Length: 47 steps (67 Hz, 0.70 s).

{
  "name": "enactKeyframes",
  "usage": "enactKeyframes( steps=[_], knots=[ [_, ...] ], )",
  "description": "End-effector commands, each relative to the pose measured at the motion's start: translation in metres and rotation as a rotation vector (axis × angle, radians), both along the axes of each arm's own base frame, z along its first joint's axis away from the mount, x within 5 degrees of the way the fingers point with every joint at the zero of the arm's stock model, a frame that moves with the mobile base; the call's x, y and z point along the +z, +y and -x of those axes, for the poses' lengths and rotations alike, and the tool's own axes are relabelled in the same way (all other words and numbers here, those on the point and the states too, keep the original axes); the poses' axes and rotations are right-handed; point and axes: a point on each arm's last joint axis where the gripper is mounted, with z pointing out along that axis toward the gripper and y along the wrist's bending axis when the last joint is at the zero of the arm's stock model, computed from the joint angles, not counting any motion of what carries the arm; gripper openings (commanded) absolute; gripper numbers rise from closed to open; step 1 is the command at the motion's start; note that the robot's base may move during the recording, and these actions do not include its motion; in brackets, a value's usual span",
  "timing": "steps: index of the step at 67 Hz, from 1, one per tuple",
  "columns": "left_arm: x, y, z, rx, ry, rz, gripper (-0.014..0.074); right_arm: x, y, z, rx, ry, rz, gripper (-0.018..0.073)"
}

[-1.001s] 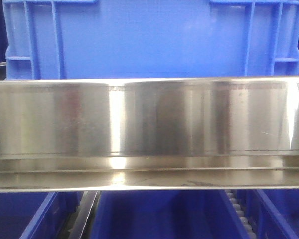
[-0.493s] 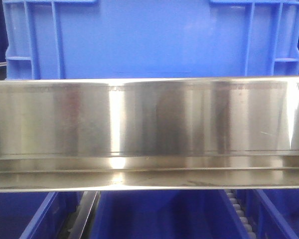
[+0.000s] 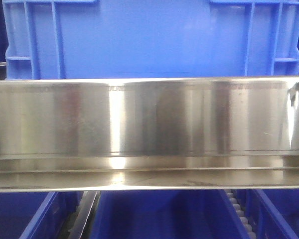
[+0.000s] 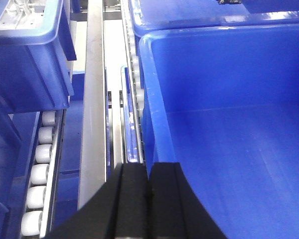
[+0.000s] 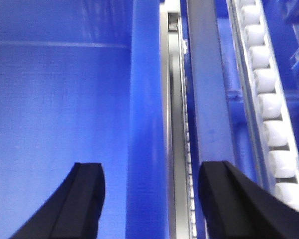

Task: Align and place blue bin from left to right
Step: 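Close both grippers on the blue bin's side walls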

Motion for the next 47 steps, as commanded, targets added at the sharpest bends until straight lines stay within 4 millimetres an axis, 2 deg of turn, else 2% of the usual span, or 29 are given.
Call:
enactKeyframes(
  steps=[1, 17, 25, 35, 47],
  knots=[
    [0.004, -0.002, 0.002, -0.004, -0.017, 0.013, -0.0111, 0.001, 0.001, -0.001, 0.002, -0.011, -0.002, 0.0307],
    [-0.004, -0.008, -0.004, -0.018, 0.004, 0.026, -0.0096, 0.000, 0.002, -0.001, 0.002, -0.010, -0.001, 0.0307],
    [-0.013, -0.021, -0.011, -0.044, 0.012, 0.018, 0.0048, 0.000, 0.002, -0.001, 0.002, -0.010, -0.001, 0.0307],
    [-0.021, -0.034, -0.017, -0.049, -0.006, 0.004, 0.0297, 0.000, 0.002, -0.001, 0.002, -0.010, -0.001, 0.0307],
    [-0.039, -0.032, -0.029, 0.054, 0.048, 0.006, 0.0300, 0.000, 0.002, -0.001, 0.002, -0.010, -0.001, 0.0307]
  ],
)
